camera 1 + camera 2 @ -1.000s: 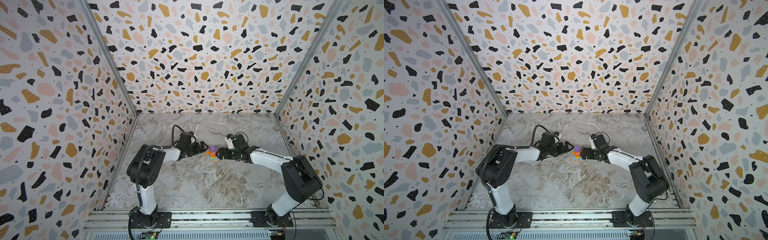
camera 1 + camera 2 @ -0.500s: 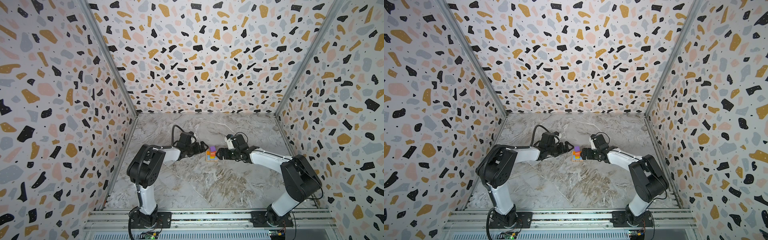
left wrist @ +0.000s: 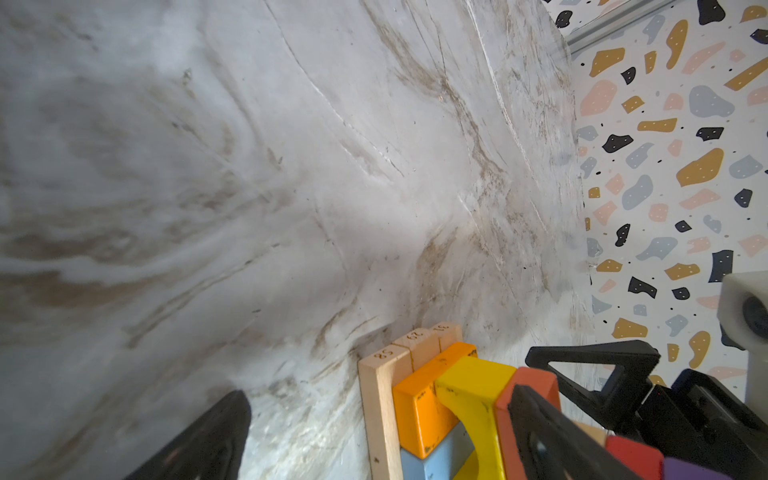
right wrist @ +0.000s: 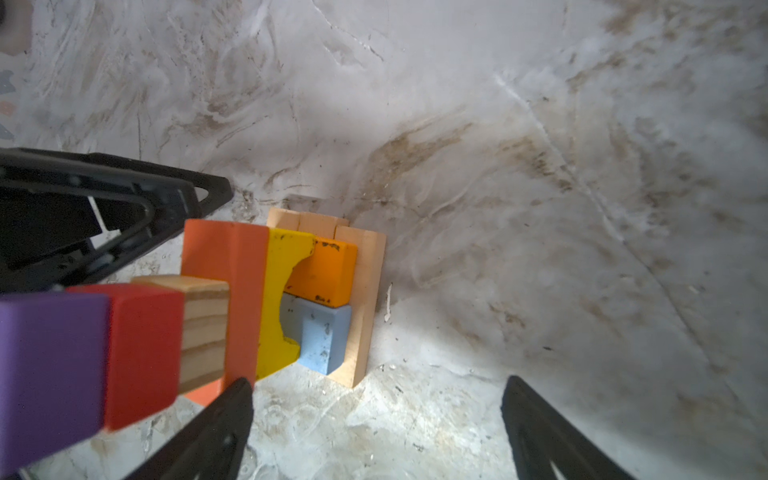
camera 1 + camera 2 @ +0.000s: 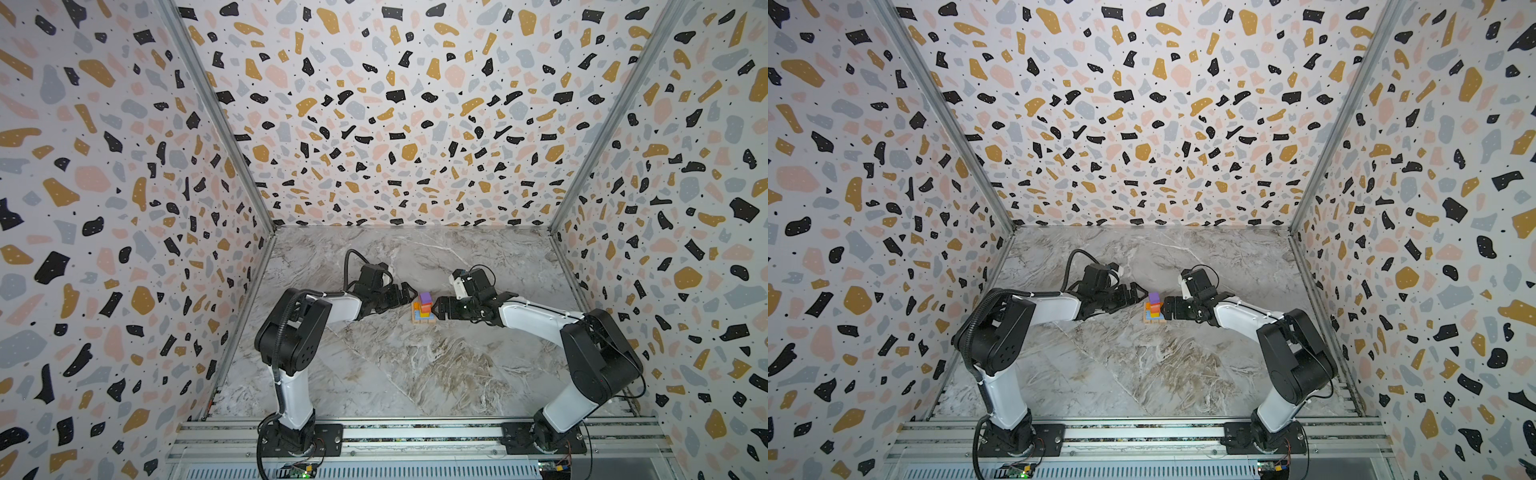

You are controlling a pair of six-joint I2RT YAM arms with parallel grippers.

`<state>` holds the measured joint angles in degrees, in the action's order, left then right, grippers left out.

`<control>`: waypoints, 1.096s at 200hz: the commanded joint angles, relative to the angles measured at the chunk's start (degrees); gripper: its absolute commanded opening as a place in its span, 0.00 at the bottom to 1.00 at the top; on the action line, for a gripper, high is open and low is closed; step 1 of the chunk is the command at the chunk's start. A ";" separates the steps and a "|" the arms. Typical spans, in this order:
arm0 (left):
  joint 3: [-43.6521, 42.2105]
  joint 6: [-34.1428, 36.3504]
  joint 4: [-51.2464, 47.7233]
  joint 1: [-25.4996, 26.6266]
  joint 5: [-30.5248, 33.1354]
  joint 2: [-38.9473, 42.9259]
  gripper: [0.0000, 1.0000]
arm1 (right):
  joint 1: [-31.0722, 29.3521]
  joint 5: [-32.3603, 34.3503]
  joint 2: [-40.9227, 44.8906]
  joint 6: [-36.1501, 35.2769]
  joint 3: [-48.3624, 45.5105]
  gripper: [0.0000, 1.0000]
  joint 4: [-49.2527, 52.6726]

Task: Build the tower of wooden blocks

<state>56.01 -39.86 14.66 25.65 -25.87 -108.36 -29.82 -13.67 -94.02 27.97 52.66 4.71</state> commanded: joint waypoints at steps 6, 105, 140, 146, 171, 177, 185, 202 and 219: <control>0.23 0.48 -2.61 0.44 0.47 -1.69 1.00 | -0.38 0.32 0.73 -0.57 1.59 0.95 1.39; 0.09 0.57 -2.70 0.47 0.46 -1.60 1.00 | -0.77 0.46 0.22 -0.61 1.92 0.94 1.70; 0.13 0.65 -2.80 0.46 0.64 -1.42 1.00 | -0.78 0.58 0.01 -0.63 2.20 0.94 1.89; 0.09 0.64 -2.83 0.45 0.72 -1.42 1.00 | -0.80 0.64 -0.02 -0.62 2.26 0.94 1.97; 0.32 1.06 -3.74 0.37 1.38 -1.03 1.00 | -0.69 1.28 0.50 -0.62 2.14 0.94 2.19; 0.35 1.39 -4.23 0.37 1.59 -0.85 1.00 | -0.71 1.56 0.67 -0.61 2.16 0.94 2.22; 0.62 1.72 -4.90 0.37 1.92 -0.59 1.00 | -0.68 1.99 1.11 -0.72 2.28 0.94 2.64; 0.98 2.28 -6.00 0.12 2.28 -0.05 1.00 | -0.41 3.04 2.27 -0.89 2.52 0.94 3.39; 1.11 2.96 -7.58 -0.70 2.97 0.96 1.00 | 0.10 4.82 3.25 -0.98 3.13 0.94 5.24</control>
<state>56.75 -38.70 12.93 25.67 -24.99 -108.31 -30.22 -11.81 -94.00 27.79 53.17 6.44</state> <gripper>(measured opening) 0.997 0.943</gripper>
